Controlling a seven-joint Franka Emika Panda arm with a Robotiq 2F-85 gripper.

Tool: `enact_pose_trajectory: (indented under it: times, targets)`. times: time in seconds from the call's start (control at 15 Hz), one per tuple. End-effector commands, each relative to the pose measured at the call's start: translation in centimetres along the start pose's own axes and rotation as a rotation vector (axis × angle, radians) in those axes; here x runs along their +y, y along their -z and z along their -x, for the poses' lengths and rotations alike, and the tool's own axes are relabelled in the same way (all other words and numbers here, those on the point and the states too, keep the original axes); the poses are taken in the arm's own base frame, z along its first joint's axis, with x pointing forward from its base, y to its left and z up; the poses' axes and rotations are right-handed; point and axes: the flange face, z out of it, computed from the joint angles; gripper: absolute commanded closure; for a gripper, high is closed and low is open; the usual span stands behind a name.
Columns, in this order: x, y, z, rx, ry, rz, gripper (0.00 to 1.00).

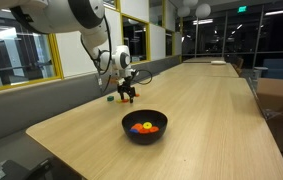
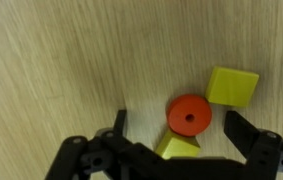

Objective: Pick up the orange objects from the table and put them in the bowl

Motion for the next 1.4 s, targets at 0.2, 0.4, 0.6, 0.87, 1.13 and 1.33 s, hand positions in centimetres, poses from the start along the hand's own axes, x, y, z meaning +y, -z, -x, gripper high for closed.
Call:
enact_pose_trajectory:
  times: [0.2, 0.4, 0.6, 0.87, 1.13, 1.33]
  targets:
    - [-0.2, 0.3, -0.5, 0.012, -0.001, -0.005, 0.26]
    - [-0.2, 0.7, -0.7, 0.008, 0.000, -0.005, 0.51]
    - [-0.1, 1.1, -0.8, 0.010, -0.001, -0.007, 0.73]
    - [0.1, 1.7, -0.8, -0.001, -0.007, 0.003, 0.76]
    - [1.6, 3.3, -1.0, -0.016, -0.032, 0.039, 0.75]
    - [3.9, 5.2, -1.7, -0.007, -0.078, 0.070, 0.75]
